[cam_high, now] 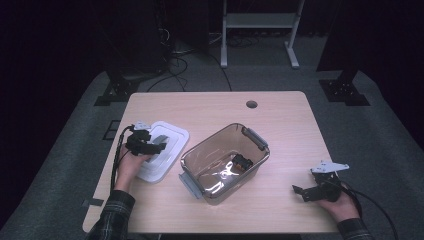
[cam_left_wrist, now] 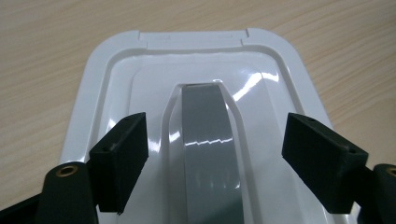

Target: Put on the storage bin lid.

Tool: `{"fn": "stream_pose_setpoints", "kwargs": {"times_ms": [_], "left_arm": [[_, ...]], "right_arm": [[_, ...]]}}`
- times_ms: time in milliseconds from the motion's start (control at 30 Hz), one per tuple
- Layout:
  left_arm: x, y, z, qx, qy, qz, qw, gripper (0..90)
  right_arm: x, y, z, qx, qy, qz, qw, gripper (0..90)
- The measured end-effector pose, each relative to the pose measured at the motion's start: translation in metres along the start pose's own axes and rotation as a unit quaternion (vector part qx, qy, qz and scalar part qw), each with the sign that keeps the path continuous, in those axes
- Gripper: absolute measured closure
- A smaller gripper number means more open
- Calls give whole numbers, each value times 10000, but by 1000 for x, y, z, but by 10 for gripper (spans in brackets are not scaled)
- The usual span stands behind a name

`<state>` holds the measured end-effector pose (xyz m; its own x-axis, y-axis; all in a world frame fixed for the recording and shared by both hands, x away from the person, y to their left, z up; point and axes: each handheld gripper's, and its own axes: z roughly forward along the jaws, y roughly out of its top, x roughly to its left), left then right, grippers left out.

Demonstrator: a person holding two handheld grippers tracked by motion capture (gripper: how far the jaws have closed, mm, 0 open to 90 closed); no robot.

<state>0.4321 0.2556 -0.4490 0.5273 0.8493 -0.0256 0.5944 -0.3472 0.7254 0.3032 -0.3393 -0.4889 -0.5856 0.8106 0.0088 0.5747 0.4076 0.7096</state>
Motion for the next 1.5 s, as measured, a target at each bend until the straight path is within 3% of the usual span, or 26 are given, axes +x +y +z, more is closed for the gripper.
{"fn": "stream_pose_setpoints", "kwargs": {"times_ms": [233,667,767,1067,1133,1500], "left_arm": [[5,-6,2,87,46,-85,9999,352],[6,-7,0,146,-95,-164,9997,644],[5,-7,0,173,-73,-118,9998,660],[4,-4,-7,121,-42,-225,9997,662],[5,-1,-10,148,-140,-295,9994,663],[-5,13,-23,148,-291,-223,9992,663]], "right_arm": [[0,0,0,1,0,1,10000,0],[0,0,0,1,0,2,10000,0],[0,0,0,1,-1,1,10000,0],[0,0,0,0,0,0,10000,0],[0,0,0,1,0,1,10000,0],[0,0,0,0,0,0,10000,0]]}}
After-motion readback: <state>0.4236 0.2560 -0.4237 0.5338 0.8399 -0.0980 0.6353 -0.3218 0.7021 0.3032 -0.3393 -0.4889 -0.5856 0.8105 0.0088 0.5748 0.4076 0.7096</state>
